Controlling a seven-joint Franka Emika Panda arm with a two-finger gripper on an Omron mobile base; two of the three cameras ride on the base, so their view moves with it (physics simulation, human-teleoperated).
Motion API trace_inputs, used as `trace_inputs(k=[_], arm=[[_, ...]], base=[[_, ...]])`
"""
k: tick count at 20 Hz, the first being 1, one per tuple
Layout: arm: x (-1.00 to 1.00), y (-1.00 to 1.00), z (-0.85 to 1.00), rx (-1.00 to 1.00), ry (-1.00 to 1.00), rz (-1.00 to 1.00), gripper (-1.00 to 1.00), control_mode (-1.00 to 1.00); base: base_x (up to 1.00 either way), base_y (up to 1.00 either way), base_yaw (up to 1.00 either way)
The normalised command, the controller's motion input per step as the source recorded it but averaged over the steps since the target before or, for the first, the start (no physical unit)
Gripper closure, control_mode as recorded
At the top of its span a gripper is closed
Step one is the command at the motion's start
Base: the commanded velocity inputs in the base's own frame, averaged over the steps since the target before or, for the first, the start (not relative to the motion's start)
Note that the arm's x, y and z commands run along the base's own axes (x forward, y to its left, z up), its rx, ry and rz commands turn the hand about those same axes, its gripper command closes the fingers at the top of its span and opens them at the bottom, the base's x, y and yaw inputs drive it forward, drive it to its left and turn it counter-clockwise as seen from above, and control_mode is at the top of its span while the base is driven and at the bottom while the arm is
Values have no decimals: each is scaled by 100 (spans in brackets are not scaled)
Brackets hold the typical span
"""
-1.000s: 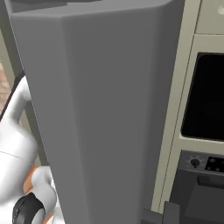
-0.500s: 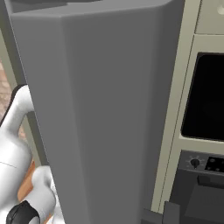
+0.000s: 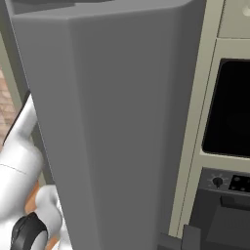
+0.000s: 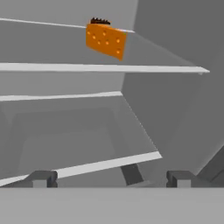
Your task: Pick the cheese from the fridge and the cheese grater from the cabinet and place them next to the salad bowl.
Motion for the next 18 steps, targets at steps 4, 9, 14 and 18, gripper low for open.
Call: trace_inputs(k=[4, 9, 14, 18], arm=[[17, -23, 39, -1, 7, 0, -100, -100], [19, -22, 31, 0, 0, 2, -100, -100], [31, -15, 19, 0, 0, 3, -100, -100], [40, 1, 11, 0, -3, 0, -100, -100]], base=[[0, 0, 0], [0, 0, 0], [0, 0, 0], [0, 0, 0]])
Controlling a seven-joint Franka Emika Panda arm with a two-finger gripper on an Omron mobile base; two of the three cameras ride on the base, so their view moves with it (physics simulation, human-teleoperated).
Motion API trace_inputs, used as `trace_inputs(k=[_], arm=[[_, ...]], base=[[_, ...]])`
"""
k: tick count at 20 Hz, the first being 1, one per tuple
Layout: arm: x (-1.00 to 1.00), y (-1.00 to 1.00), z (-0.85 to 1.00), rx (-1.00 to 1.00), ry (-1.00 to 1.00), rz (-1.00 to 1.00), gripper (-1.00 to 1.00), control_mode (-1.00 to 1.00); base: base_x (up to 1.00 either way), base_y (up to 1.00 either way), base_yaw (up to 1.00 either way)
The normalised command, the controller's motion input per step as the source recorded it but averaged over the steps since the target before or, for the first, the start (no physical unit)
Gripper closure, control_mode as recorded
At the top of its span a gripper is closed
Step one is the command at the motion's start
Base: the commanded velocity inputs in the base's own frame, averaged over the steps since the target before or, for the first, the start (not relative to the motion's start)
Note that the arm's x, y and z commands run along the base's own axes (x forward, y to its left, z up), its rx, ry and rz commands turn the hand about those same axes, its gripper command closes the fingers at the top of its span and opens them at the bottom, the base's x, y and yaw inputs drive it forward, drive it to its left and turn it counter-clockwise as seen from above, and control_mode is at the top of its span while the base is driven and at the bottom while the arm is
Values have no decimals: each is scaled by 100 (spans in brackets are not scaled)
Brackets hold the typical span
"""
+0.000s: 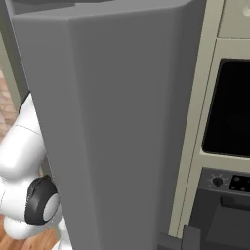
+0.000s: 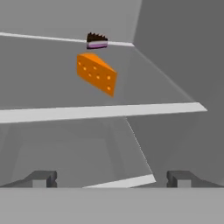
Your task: Pick the cheese from the fridge and the cheese grater from the cabinet and place them next to the salad bowl.
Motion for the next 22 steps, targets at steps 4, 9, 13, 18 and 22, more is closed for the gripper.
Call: trace_inputs(k=[4, 9, 13, 18, 22], arm=[[45, -2, 9, 0, 0, 0, -100, -100], [36, -8, 15, 0, 6, 0, -100, -100], [33, -4, 4, -1, 5, 3, -100, -100], [35, 0, -5, -9, 0, 2, -100, -100], [30, 0, -15, -15, -6, 0, -100, -100]], base=[[0, 0, 0], [0, 0, 0], [0, 0, 0], [0, 0, 0], [0, 0, 0]])
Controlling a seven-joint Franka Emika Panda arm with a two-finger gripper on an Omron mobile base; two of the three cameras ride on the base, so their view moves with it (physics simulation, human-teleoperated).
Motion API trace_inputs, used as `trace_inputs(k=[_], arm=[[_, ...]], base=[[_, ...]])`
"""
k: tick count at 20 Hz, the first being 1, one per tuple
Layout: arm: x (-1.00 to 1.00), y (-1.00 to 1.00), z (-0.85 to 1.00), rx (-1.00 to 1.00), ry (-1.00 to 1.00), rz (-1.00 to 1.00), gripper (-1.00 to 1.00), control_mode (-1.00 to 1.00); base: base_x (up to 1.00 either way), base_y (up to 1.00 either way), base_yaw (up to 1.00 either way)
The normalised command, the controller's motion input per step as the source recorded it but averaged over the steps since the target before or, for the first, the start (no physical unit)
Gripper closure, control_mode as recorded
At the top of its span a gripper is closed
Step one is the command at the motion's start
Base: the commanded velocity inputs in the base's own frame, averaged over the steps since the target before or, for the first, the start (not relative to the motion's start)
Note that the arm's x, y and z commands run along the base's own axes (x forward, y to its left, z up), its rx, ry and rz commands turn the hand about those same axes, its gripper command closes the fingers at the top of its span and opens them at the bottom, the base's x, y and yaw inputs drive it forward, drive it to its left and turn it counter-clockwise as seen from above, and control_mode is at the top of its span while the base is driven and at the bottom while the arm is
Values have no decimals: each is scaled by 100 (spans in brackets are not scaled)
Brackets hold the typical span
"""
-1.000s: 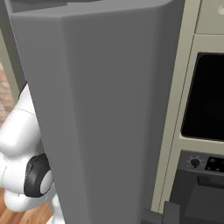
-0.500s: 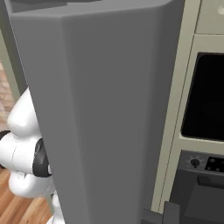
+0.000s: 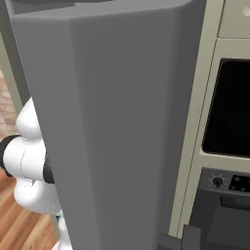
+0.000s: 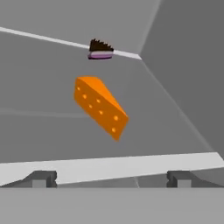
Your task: Pick the cheese from the fridge and the cheese grater from the cabinet and place them next to the salad bowl.
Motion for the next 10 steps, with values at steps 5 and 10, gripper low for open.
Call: trace_inputs(k=[5, 10], arm=[[30, -3, -12, -13, -2, 0, -100, -100], [26, -19, -3, -4, 0, 2, -100, -100]], base=[[0, 0, 0], [0, 0, 0]])
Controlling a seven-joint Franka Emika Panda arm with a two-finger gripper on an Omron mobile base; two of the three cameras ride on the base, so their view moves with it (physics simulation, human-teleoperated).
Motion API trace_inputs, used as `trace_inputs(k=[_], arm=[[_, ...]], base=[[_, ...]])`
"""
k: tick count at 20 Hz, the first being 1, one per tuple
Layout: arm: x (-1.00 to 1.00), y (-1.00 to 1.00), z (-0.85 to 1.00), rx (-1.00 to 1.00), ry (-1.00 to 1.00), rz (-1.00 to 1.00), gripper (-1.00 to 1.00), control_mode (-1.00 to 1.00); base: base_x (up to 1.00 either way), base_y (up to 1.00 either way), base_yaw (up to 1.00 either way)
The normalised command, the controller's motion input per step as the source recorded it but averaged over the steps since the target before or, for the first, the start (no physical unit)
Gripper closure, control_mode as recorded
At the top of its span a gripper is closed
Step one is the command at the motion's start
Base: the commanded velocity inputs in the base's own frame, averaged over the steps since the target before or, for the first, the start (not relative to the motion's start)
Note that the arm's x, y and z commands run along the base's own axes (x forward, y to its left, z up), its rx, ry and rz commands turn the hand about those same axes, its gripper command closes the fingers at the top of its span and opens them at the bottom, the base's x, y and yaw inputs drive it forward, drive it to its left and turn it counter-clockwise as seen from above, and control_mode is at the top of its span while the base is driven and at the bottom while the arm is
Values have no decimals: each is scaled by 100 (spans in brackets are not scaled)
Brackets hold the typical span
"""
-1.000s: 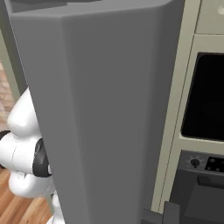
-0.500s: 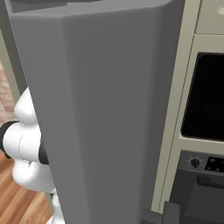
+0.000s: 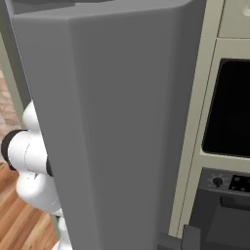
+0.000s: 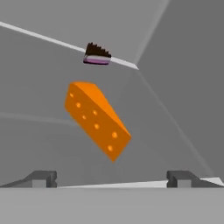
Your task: Pick the cheese from the fridge and the cheese grater from the cabinet and place them next to the salad bowl.
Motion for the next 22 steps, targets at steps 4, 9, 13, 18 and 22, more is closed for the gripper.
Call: trace_inputs(k=[4, 9, 13, 18, 22], arm=[[24, -18, 0, 0, 0, 2, -100, -100], [28, -9, 0, 0, 0, 3, -100, -100], [28, -5, 0, 0, 0, 5, -100, -100], [29, -3, 0, 0, 0, 6, -100, -100], [27, -1, 0, 0, 2, 5, -100, -100]], base=[[0, 0, 0], [0, 0, 0], [0, 0, 0], [0, 0, 0], [0, 0, 0]])
